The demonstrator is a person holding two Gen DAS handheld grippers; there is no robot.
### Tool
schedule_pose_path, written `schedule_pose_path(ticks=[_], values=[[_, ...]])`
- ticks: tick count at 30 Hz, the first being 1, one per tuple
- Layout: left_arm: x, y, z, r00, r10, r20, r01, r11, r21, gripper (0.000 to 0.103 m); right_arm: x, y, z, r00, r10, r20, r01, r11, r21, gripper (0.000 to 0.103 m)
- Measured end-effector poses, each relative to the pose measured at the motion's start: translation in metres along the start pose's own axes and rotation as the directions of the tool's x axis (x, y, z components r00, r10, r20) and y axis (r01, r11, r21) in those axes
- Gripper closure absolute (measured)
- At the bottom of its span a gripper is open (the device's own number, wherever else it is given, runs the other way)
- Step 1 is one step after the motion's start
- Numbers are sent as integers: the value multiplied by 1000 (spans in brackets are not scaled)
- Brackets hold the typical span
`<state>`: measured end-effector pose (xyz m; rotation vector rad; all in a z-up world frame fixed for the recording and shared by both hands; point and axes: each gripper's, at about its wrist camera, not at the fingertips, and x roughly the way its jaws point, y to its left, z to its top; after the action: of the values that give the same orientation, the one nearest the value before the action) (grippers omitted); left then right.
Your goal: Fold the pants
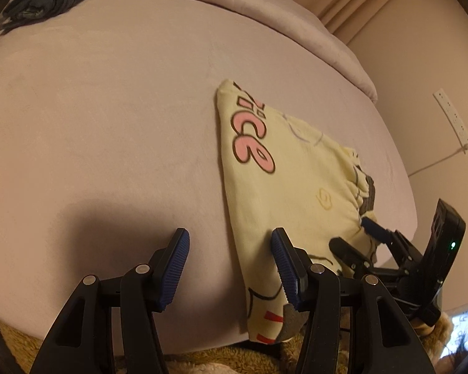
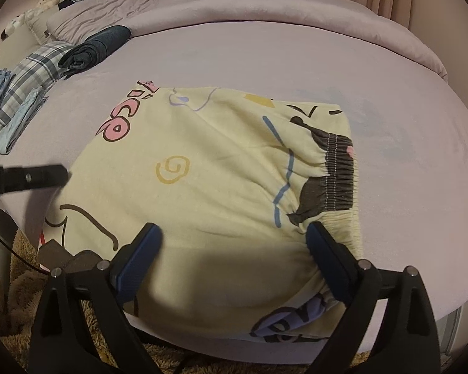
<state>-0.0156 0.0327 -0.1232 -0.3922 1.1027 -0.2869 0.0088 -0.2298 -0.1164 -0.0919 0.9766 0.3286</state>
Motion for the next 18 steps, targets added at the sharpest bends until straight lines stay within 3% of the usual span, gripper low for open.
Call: schedule_pose_path(ticks=[6,9,13,18], values=[[5,-9,-5,1000,1,-26,1,999,48,50,-3,-1,1,1000,3,-7,-3,1000,14,9],[5,-13,-9,999,-8,-39,11,998,61,50,-6,-8,2,1000,14,1,-14,998,63,15],[3,-17,-9,999,1,-41,2,997,78,50,-14,-25,7,998,69,9,-69,986,153,25],[-2,-25,1,1000,11,-9,-10,994,107,50,-28,-37,12,994,105,29,-109,973,205,26]])
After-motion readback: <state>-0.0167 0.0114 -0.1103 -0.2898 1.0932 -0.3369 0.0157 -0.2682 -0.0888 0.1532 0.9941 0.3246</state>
